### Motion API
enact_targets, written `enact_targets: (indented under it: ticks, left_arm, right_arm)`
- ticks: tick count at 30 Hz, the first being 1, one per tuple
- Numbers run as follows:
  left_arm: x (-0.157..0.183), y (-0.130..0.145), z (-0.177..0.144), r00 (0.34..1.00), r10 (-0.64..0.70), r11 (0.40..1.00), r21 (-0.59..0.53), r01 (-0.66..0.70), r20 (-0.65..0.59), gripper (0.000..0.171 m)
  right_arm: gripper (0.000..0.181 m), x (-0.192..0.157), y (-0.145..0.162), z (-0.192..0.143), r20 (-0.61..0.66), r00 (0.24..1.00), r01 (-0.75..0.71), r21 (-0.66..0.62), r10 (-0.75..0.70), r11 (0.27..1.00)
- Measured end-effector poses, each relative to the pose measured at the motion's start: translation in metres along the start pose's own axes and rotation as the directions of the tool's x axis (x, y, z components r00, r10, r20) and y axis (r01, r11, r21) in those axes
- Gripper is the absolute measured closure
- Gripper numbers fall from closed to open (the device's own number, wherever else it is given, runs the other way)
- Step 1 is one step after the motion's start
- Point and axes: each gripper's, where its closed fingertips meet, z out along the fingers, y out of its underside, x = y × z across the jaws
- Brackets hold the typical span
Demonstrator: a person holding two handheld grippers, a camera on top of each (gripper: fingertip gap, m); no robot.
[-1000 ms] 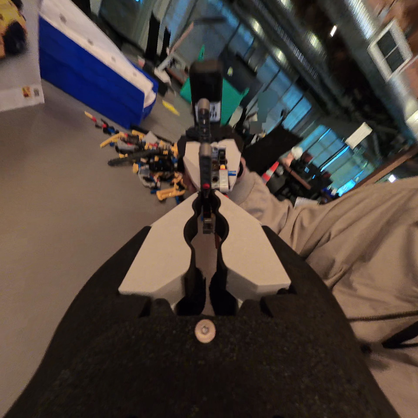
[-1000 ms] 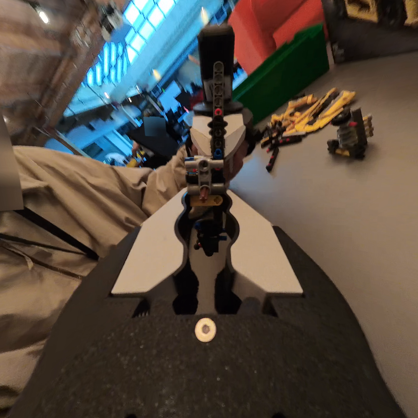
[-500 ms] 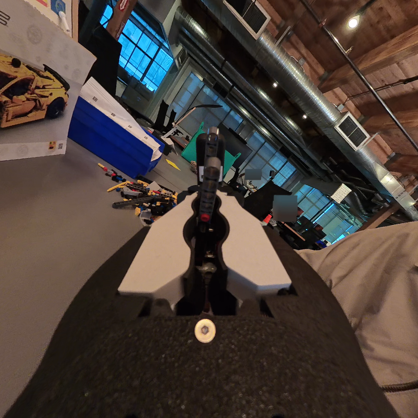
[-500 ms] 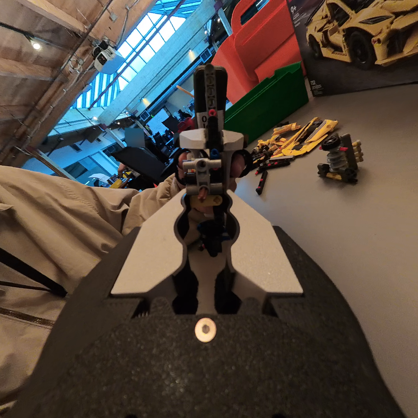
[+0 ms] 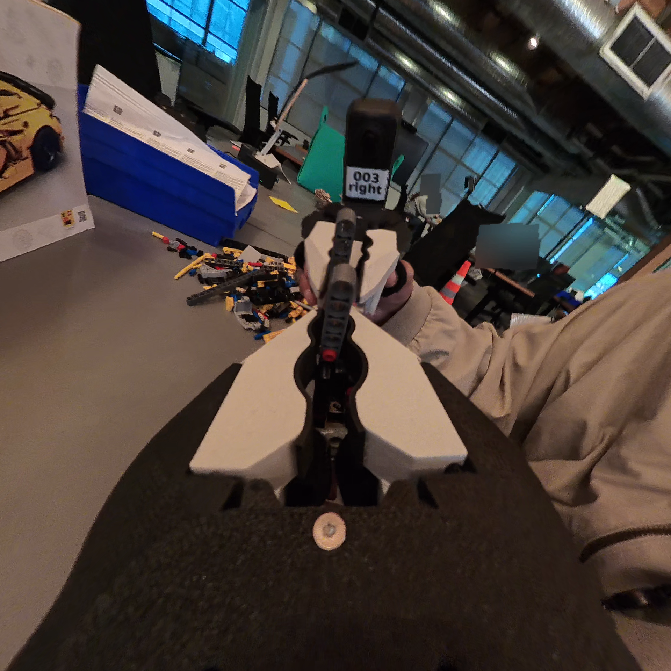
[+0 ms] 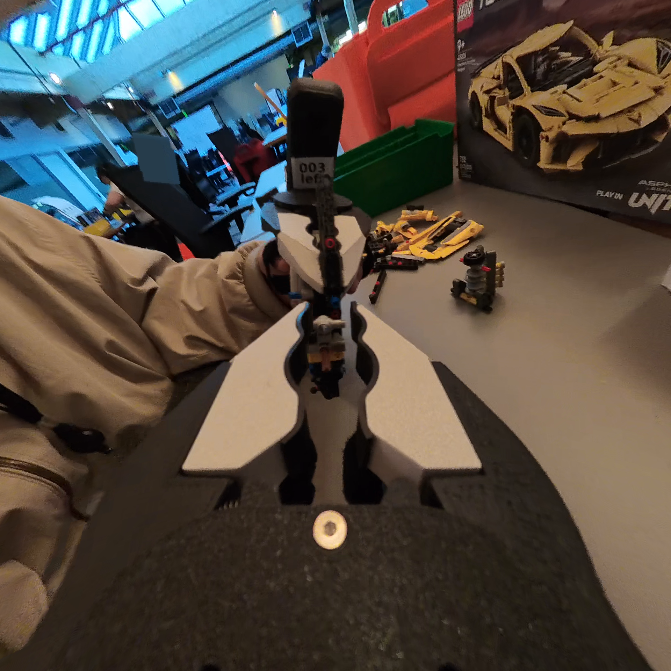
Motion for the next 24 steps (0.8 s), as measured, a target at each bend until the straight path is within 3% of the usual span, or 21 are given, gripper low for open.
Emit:
enact_targets:
  ticks: [5,12,14,17,24]
  left_arm:
    - [0.009,0.006,0.005,0.998,0.067,0.996,-0.054,-0.067,-0.006,0.163]
    - [0.011,0.010,0.010,0.998,0.061,0.996,-0.063,-0.062,-0.014,0.163]
    - [0.014,0.008,0.009,0.994,0.109,0.993,-0.050,-0.110,-0.018,0.162]
    - [0.013,0.013,0.008,0.971,0.239,0.965,-0.115,-0.236,0.010,0.163]
    - [0.020,0.016,0.009,0.954,0.300,0.942,-0.152,-0.298,-0.007,0.163]
  right_arm:
    - [0.173,-0.010,0.011,0.004,0.048,0.999,0.024,-0.077,-0.021,0.997]
    - [0.178,-0.010,0.017,0.004,0.044,0.999,0.003,-0.103,0.001,0.995]
    - [0.179,-0.013,0.013,0.003,0.062,0.998,0.003,-0.090,0.003,0.996]
    - [0.179,-0.013,0.017,0.003,0.088,0.996,-0.014,-0.107,0.024,0.994]
    - [0.180,-0.019,0.019,-0.002,0.071,0.989,0.136,-0.163,-0.126,0.977]
